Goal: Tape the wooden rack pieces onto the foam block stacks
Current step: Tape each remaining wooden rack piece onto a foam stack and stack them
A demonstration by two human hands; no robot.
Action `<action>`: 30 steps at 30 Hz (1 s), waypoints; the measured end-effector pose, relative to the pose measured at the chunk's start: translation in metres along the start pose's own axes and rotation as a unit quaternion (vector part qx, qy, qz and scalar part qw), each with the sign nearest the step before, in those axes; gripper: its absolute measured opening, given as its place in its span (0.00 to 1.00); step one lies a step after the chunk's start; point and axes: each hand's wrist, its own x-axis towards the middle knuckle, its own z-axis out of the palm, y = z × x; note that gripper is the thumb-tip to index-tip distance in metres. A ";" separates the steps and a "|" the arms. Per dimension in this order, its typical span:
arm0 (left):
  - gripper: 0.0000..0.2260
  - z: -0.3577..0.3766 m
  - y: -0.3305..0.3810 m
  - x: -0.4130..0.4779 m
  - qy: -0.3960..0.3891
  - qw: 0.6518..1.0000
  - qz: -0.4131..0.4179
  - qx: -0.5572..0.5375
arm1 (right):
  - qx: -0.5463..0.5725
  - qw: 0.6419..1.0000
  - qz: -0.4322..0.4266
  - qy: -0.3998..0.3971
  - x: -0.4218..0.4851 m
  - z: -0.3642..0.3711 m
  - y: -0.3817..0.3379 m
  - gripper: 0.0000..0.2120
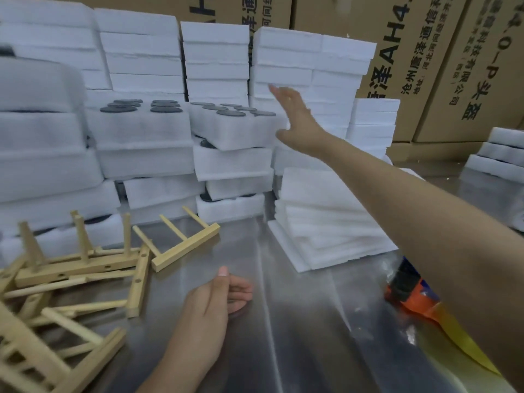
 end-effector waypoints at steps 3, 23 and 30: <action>0.25 -0.001 -0.005 0.001 0.006 1.000 -0.003 -0.012 | -0.076 0.991 -0.062 -0.095 0.008 0.016 -0.027 0.35; 0.26 -0.056 0.047 0.001 0.186 0.924 -0.013 -0.334 | -0.069 0.983 -0.160 0.060 -0.278 0.029 -0.171 0.17; 0.15 -0.040 0.047 -0.018 0.105 0.987 -0.046 -0.113 | -0.040 0.984 -0.166 -0.057 -0.311 0.060 -0.141 0.20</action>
